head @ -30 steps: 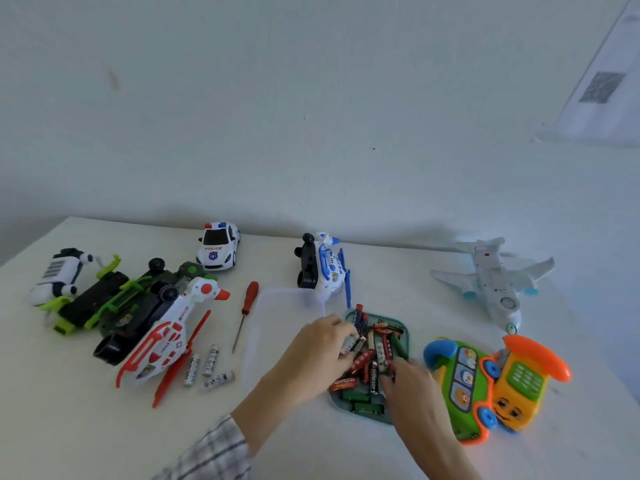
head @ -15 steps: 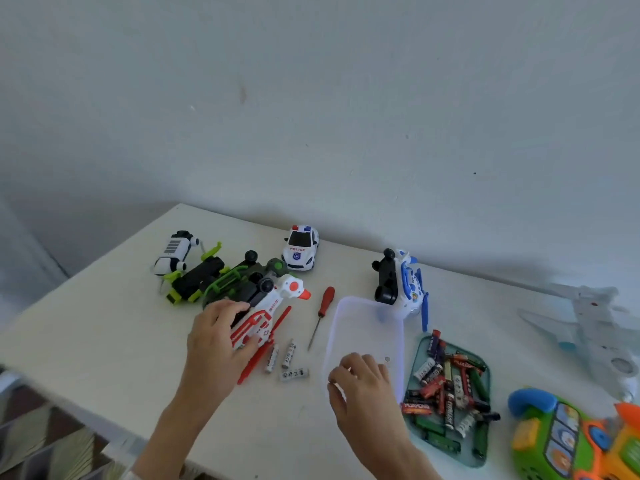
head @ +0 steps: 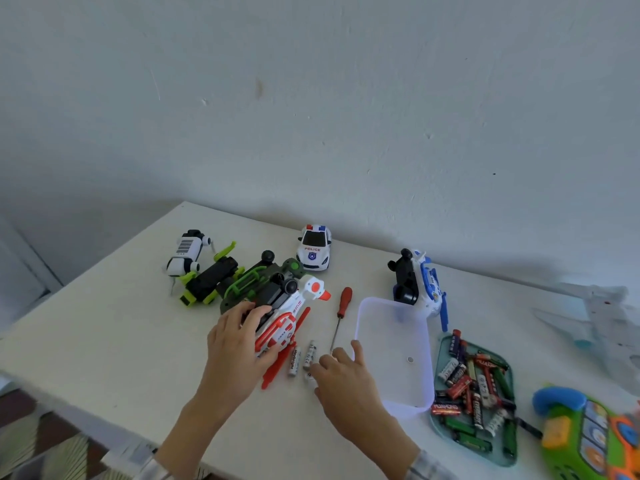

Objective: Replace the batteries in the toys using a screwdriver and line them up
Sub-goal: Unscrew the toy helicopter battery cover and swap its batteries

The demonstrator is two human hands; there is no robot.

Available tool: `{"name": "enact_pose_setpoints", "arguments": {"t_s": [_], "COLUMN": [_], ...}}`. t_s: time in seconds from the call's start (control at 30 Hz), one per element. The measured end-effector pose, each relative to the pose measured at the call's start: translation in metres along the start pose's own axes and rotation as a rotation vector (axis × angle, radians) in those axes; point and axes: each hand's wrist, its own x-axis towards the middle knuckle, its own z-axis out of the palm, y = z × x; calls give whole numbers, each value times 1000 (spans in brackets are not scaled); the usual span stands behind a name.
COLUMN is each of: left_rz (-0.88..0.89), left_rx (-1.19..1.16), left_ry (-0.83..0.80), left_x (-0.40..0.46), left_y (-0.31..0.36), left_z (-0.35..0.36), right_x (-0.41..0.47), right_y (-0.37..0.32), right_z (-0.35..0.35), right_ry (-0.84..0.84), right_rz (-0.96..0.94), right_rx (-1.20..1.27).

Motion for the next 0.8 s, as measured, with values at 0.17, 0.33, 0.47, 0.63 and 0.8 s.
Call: {"name": "enact_pose_setpoints", "arguments": {"t_s": [0.17,0.33,0.47,0.63,0.8], "left_rz": [82,302,369,163,57], "left_rx": [51,68,10,268,554], "left_ry": [23,318,26,-254,-342], "left_x": [2,-8,-20,-26,-28], "left_y": [1,17,42,73,89], "left_z": [2,8,19,42,57], "right_x": [-2,-9,-23,-40,-50], "right_y": [-3,2,26,64,65], "right_z": [-14,-15,-31,-27,-15], "right_ry": [6,226,593,323,214], "right_rz": [1,95,343,636,664], "right_rx": [-15,461,839,607,396]}}
